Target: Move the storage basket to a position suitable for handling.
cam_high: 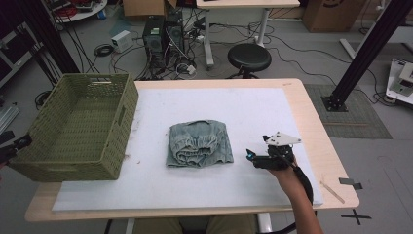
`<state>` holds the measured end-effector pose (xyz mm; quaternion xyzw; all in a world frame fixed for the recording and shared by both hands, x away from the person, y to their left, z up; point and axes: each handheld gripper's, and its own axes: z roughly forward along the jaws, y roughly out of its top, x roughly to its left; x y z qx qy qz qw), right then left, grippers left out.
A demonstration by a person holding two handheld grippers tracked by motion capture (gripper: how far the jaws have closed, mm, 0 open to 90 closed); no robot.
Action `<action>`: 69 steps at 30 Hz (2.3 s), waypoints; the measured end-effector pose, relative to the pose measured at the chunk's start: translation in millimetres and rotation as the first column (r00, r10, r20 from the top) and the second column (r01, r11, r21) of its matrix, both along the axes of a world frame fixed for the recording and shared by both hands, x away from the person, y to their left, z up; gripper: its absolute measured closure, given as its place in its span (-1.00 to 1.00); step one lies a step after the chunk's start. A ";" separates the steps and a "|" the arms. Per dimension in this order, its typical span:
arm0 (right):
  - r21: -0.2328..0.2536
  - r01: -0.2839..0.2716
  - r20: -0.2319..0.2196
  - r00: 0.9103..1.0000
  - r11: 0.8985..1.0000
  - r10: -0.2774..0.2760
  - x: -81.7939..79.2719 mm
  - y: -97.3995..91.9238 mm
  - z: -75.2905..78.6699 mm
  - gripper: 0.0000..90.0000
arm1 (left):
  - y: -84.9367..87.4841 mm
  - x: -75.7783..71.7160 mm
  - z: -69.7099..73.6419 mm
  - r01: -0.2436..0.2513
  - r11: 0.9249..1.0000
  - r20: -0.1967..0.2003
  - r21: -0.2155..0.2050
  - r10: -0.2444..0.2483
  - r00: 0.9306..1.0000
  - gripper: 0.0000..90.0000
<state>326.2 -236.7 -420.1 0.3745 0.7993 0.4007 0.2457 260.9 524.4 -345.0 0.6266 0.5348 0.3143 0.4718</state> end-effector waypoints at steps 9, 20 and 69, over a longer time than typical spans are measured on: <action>-0.009 -0.003 -0.005 1.000 1.000 0.003 -0.4 1.0 -2.0 -0.55 | 13.9 3.4 -13.0 -0.049 0.999 -0.052 -0.001 0.049 0.997 -0.22; -0.008 0.004 -0.035 0.999 1.000 -0.004 1.9 1.2 -8.8 -0.55 | 21.4 14.8 -25.5 -0.085 0.996 -0.194 -0.028 0.078 0.978 0.18; -0.011 0.015 -0.047 0.999 1.000 -0.016 3.9 1.2 -12.3 -0.55 | 15.5 12.9 -21.3 -0.154 0.988 -0.258 -0.008 0.147 0.955 0.86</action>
